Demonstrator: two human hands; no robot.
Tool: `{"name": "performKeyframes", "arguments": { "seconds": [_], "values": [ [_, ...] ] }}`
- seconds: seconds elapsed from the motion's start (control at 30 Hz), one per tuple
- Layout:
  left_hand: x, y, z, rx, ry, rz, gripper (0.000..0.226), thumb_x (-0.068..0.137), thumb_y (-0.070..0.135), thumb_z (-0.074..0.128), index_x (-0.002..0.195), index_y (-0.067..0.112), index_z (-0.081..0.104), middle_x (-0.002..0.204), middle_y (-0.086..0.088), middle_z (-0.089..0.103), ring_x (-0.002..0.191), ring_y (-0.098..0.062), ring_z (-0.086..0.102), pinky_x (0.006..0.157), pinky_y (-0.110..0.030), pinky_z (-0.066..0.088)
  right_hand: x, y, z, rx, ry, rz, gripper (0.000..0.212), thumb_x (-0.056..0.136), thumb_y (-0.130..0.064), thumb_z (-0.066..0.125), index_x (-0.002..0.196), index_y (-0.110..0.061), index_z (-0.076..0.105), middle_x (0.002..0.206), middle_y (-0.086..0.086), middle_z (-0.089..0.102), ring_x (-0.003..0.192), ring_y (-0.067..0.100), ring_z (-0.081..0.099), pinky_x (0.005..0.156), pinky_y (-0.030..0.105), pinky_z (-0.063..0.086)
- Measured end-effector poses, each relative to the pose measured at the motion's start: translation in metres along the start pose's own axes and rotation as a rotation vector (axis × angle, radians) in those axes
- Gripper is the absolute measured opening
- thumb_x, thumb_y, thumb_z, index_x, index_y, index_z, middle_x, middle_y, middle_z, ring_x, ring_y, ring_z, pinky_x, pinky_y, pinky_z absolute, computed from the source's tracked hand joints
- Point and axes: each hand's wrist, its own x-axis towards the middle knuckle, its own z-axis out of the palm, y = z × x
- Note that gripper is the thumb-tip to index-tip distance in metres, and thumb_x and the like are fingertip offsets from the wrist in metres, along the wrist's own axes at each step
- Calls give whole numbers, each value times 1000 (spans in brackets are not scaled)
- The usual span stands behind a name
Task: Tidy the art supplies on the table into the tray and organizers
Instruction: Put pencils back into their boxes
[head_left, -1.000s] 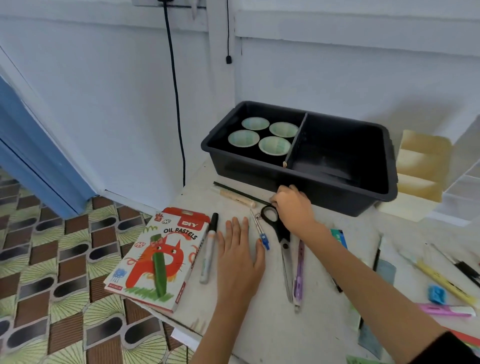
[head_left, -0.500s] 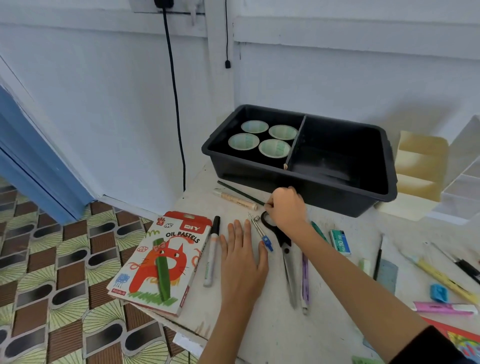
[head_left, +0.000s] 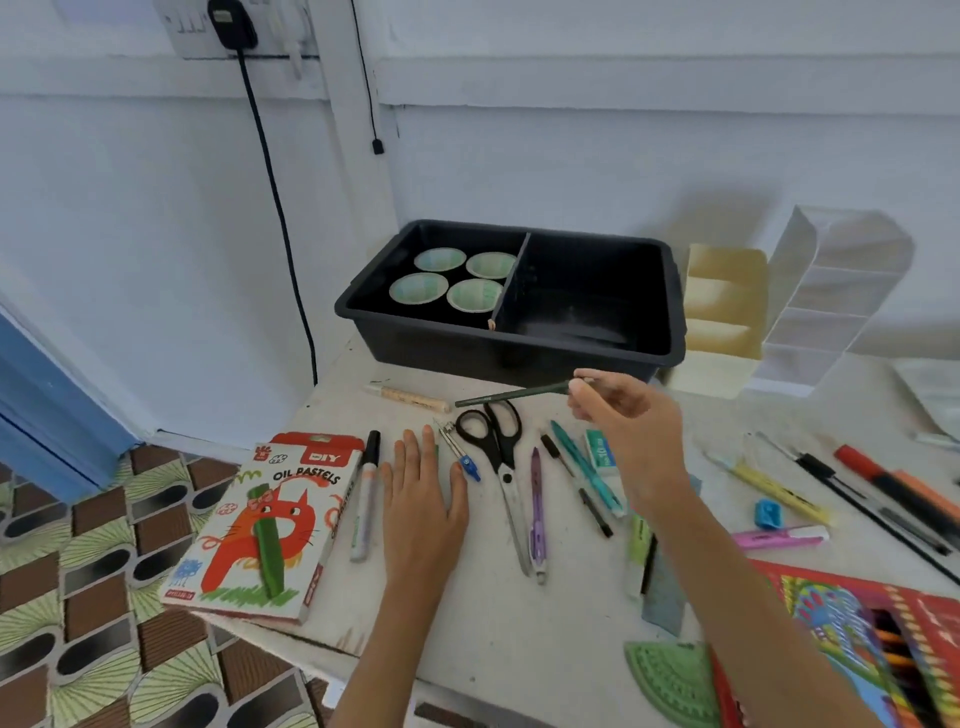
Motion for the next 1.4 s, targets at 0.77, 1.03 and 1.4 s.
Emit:
{"name": "performKeyframes", "arguments": {
  "seconds": [0.77, 1.03, 1.4],
  "values": [
    [-152, 240, 82, -118, -144, 350, 57, 97, 40, 28, 148, 15, 22, 157, -3, 16, 145, -16, 7, 118, -30, 0, -96, -18, -340, 165, 559, 116, 32, 87, -3, 64, 117, -12, 59, 75, 8, 72, 72, 18, 70, 63, 18, 55],
    [-164, 243, 91, 135, -275, 292, 63, 98, 49, 13, 151, 17, 5, 159, 0, 2, 145, -13, -7, 116, -33, -8, -124, 6, -353, 171, 668, 181, 36, 88, -1, 62, 121, -13, 52, 86, 14, 69, 71, 11, 69, 68, 17, 56],
    [-160, 238, 86, 163, -347, 344, 64, 100, 47, 18, 150, 16, -5, 158, -2, -9, 145, -16, -11, 116, -34, -9, -144, 22, -312, 149, 797, 136, 30, 91, 0, 57, 114, -15, 44, 86, 7, 60, 67, 7, 69, 69, 15, 54]
  ]
}}
